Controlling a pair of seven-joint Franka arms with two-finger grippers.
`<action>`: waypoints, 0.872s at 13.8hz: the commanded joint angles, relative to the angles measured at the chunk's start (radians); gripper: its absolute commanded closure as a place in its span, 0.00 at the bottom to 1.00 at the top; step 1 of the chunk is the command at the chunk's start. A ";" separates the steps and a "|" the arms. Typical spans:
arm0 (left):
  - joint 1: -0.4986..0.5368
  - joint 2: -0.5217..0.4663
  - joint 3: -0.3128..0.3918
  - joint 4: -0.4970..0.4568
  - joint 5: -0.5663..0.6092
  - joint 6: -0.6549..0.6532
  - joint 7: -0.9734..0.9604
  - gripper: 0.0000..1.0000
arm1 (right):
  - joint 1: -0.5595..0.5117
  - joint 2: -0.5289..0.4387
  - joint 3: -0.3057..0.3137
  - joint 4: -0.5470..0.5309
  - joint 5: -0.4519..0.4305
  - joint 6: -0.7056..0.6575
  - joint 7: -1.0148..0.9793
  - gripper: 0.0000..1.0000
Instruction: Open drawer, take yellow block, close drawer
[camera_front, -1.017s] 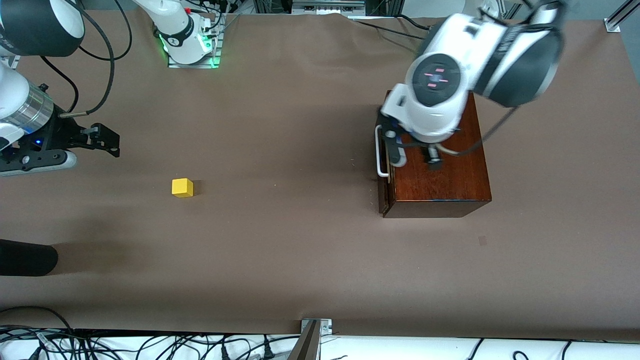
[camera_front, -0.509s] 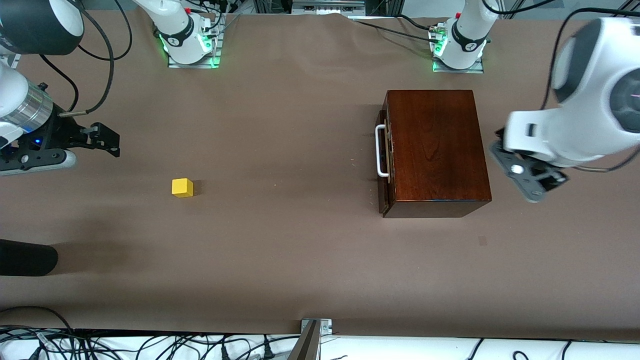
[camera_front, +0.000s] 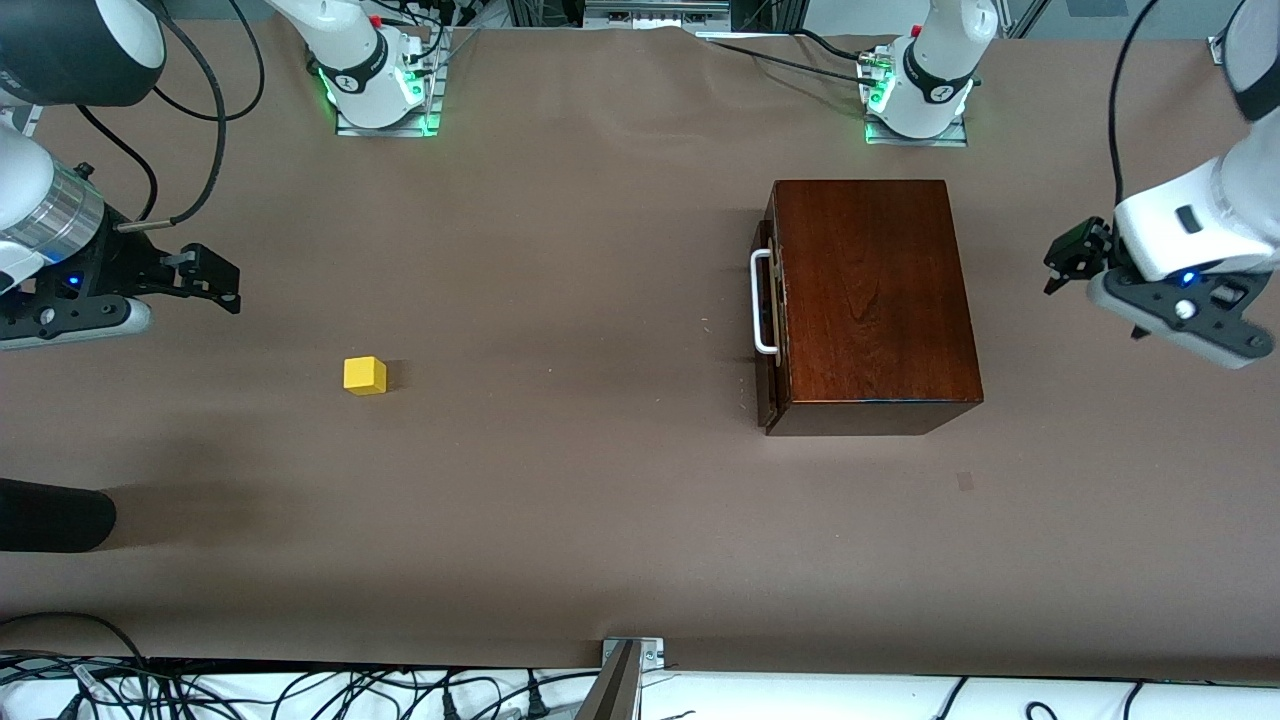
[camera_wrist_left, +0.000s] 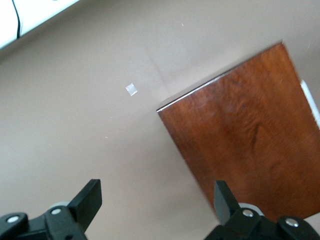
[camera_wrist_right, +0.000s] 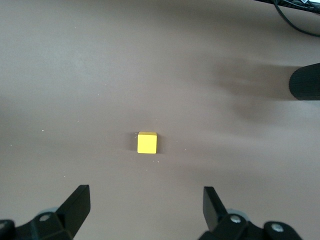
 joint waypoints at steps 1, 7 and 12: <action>0.012 -0.162 0.015 -0.182 -0.057 0.075 -0.203 0.00 | -0.007 -0.005 0.007 0.011 0.018 -0.010 0.005 0.00; 0.003 -0.219 0.025 -0.278 -0.053 0.090 -0.323 0.00 | -0.007 -0.005 -0.001 0.009 0.019 -0.030 0.010 0.00; 0.003 -0.235 0.028 -0.297 -0.056 0.089 -0.343 0.00 | -0.004 -0.011 0.014 0.009 0.025 -0.030 0.079 0.00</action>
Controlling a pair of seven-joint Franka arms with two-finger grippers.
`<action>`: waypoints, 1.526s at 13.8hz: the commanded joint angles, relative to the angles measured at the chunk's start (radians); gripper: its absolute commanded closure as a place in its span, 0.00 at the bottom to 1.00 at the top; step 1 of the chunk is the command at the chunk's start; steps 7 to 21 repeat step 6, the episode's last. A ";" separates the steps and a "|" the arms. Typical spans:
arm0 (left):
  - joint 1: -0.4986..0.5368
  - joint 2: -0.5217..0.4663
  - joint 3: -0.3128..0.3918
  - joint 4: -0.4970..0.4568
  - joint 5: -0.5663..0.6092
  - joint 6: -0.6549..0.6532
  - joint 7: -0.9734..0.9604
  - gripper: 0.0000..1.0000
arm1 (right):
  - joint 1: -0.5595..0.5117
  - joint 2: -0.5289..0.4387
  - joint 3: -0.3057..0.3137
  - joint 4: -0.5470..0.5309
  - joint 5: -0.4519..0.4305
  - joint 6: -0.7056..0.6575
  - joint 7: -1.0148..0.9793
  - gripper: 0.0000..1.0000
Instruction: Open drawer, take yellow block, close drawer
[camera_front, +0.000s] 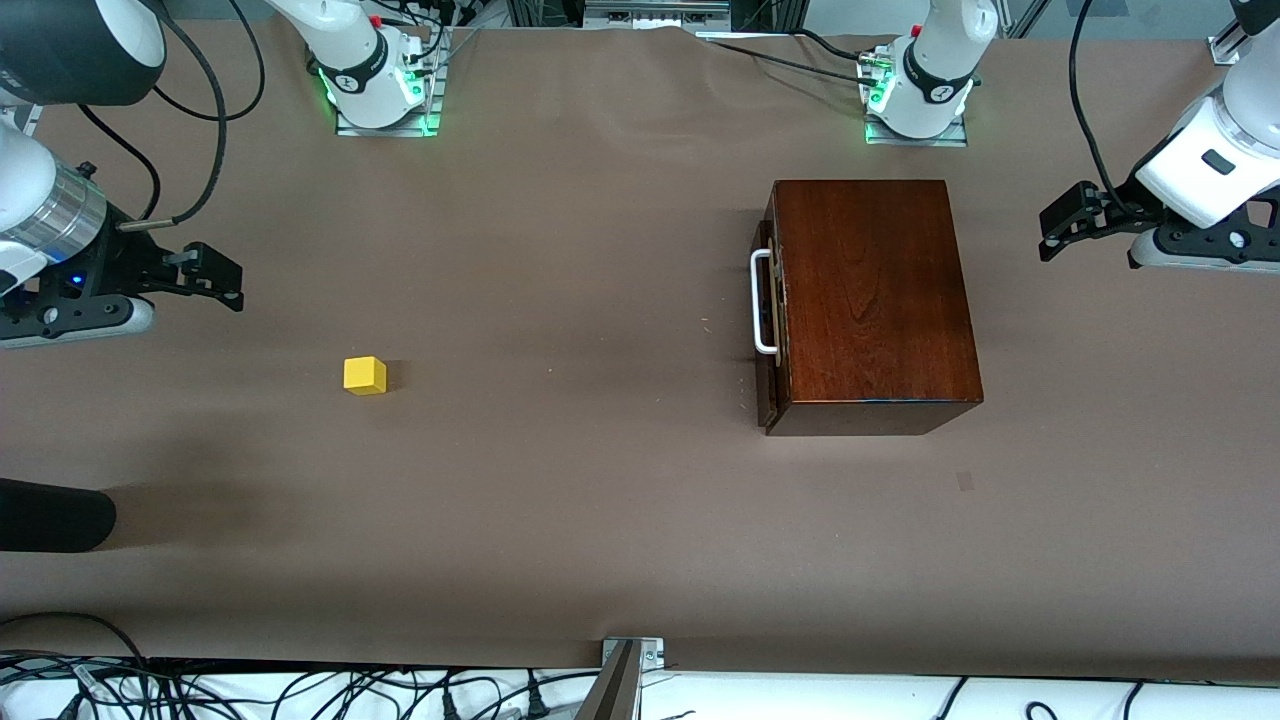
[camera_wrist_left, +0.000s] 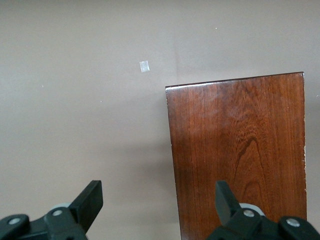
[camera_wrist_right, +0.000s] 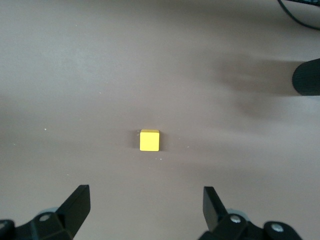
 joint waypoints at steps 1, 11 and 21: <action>-0.001 -0.039 0.006 -0.041 -0.020 0.015 -0.007 0.00 | -0.004 -0.017 0.014 0.009 0.017 -0.018 0.048 0.00; -0.004 -0.070 0.009 -0.078 -0.020 0.015 -0.016 0.00 | -0.005 -0.017 0.011 0.009 0.017 -0.018 0.038 0.00; -0.004 -0.070 0.009 -0.078 -0.020 0.015 -0.016 0.00 | -0.005 -0.017 0.011 0.009 0.017 -0.018 0.038 0.00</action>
